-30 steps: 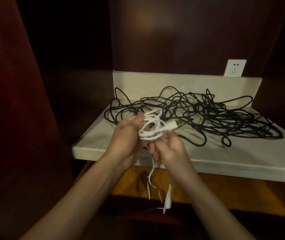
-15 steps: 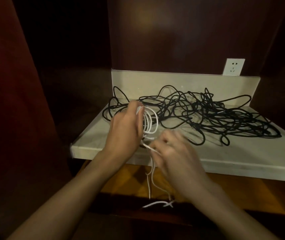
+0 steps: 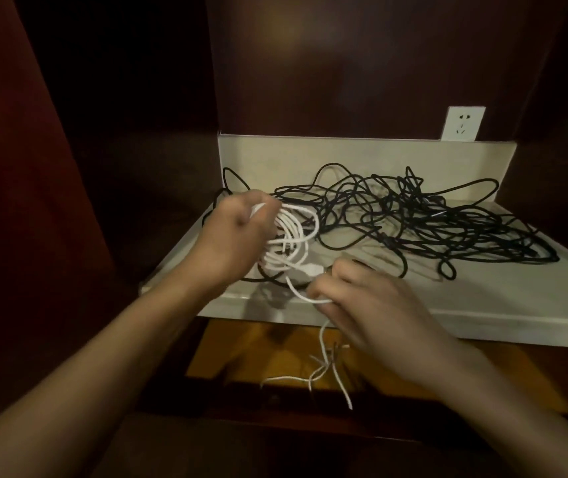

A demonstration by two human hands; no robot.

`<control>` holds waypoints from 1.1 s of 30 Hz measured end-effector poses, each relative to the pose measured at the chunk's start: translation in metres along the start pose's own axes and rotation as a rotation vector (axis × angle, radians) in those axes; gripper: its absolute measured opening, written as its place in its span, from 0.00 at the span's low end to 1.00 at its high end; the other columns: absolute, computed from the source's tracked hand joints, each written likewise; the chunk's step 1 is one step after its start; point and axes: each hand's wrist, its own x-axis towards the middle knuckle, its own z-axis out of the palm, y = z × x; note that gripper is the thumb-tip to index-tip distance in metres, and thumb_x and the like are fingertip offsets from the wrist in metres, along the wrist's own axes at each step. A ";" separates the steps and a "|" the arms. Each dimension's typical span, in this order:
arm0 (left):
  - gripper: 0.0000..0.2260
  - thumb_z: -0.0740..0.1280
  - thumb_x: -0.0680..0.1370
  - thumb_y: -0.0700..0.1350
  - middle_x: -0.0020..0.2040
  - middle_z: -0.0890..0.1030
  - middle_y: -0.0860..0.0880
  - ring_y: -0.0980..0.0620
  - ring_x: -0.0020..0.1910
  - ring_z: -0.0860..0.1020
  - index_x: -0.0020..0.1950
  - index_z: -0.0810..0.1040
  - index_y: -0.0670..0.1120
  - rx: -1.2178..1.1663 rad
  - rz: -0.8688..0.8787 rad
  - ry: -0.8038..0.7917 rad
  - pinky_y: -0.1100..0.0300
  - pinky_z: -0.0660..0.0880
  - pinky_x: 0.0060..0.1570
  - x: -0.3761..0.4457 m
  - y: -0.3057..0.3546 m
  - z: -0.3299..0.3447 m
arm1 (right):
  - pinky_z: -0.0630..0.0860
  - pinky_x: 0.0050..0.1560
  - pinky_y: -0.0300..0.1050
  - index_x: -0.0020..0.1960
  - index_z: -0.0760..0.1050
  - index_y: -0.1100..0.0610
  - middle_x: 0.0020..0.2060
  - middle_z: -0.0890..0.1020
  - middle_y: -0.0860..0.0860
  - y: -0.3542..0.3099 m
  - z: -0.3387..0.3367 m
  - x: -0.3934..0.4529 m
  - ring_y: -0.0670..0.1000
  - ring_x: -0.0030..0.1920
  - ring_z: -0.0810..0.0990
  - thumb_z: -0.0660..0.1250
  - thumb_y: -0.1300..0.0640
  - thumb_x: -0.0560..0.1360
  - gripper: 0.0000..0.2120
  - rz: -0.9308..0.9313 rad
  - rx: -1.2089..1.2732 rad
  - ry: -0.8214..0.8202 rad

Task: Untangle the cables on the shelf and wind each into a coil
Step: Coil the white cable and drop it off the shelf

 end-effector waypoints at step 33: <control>0.10 0.60 0.83 0.49 0.35 0.76 0.49 0.56 0.32 0.72 0.53 0.78 0.46 0.204 0.329 -0.430 0.58 0.69 0.34 -0.013 0.011 -0.010 | 0.70 0.32 0.41 0.67 0.70 0.51 0.29 0.73 0.46 0.013 -0.009 0.016 0.47 0.30 0.74 0.71 0.47 0.74 0.24 -0.013 0.591 0.236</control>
